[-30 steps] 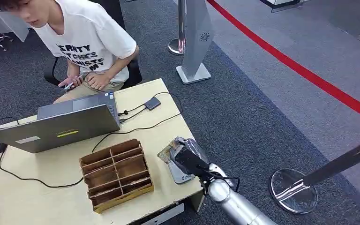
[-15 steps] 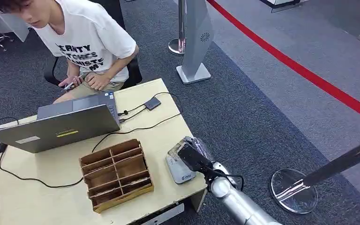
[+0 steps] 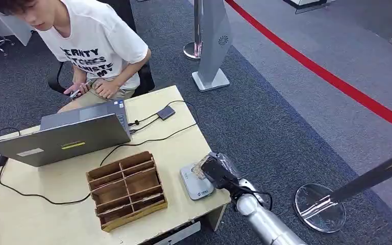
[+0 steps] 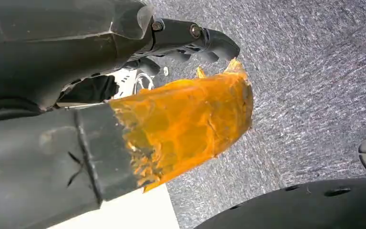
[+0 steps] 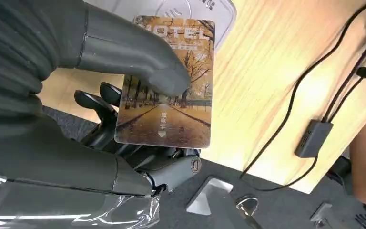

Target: Pass the card to the sensor for recognition and then transmit it.

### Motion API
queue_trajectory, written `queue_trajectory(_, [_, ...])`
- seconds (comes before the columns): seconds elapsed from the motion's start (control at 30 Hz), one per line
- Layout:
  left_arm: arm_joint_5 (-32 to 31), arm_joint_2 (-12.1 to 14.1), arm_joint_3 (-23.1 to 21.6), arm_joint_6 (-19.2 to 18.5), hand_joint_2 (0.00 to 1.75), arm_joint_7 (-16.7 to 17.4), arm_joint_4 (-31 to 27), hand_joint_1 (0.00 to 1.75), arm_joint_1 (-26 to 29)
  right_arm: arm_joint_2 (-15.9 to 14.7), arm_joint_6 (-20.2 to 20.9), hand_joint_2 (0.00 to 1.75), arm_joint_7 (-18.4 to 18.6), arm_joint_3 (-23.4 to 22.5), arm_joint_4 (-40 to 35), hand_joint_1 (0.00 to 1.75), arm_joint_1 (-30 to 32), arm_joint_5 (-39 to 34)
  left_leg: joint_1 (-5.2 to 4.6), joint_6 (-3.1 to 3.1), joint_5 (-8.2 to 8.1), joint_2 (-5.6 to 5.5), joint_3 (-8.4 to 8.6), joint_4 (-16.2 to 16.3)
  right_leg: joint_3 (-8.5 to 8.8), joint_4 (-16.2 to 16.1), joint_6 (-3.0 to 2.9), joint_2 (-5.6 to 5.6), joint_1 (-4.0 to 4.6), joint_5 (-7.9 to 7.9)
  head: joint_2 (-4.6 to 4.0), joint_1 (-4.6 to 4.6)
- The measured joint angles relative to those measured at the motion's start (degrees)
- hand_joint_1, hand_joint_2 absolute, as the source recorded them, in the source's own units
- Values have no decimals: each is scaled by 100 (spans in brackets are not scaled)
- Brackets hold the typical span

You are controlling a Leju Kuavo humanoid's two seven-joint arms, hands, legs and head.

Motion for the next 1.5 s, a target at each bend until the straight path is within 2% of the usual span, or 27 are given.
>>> queue_trajectory(0.43, [-15,0,42,-2,0,-4,0,0,0,70,-37,175,61,37,182,175,-55,109,0,0,0,0,0,0,1,0,0,0,0,0,0,0])
queue_trajectory(0.87, [4,0,90,-4,0,-4,0,0,0,72,-437,175,350,59,291,175,-70,772,0,0,0,0,2,0,2,0,0,0,0,0,0,0])
queue_trajectory(1.5, [2,-2,101,-4,0,-4,0,0,0,72,-422,175,472,308,402,175,-129,1051,0,0,1,4,8,0,7,0,1,1,0,1,0,0])
